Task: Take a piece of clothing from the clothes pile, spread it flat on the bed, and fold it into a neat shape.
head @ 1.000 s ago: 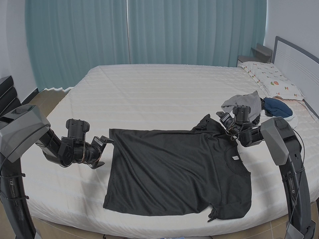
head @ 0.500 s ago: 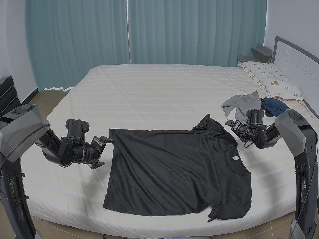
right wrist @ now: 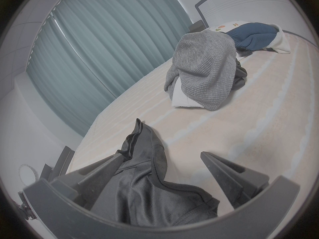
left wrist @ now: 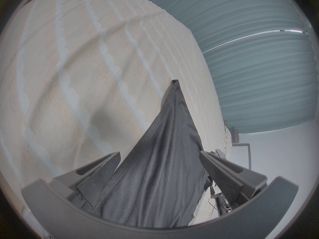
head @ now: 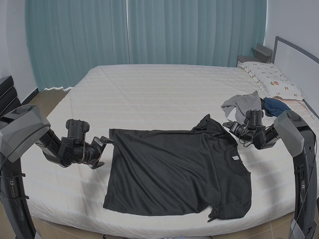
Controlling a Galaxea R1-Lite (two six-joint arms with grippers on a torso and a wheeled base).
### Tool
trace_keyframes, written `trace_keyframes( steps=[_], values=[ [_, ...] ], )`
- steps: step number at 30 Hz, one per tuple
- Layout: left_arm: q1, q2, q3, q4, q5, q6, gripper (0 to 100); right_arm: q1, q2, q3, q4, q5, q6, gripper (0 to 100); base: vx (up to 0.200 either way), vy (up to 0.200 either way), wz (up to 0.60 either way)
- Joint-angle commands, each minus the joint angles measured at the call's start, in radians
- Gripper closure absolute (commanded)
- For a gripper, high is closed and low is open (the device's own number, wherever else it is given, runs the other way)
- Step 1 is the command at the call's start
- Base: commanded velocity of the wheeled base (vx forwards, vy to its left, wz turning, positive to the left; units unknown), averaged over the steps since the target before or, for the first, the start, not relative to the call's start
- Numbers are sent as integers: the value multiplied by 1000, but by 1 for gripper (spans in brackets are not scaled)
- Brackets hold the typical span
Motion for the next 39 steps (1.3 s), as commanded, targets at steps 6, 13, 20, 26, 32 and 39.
trace_keyframes(
  steps=[6,13,20,26,32,39],
  values=[
    [-1,5,0,-1,0,-1,0,4,52,-52,0,1,-8,0,0,0,0],
    [-4,5,0,-1,1,1,0,10,60,-58,0,2,-34,100,0,0,0],
    [-4,5,0,-1,1,1,0,-5,51,-104,-5,-10,-31,100,0,0,0],
    [-5,6,0,-1,1,2,0,-27,79,-194,-3,-53,-29,100,0,0,0],
    [-7,8,0,-1,3,4,0,-31,137,-266,-2,-82,-32,100,0,0,0],
    [-7,8,0,-1,3,4,0,-30,212,-374,5,-141,-34,100,0,0,0]
  ],
)
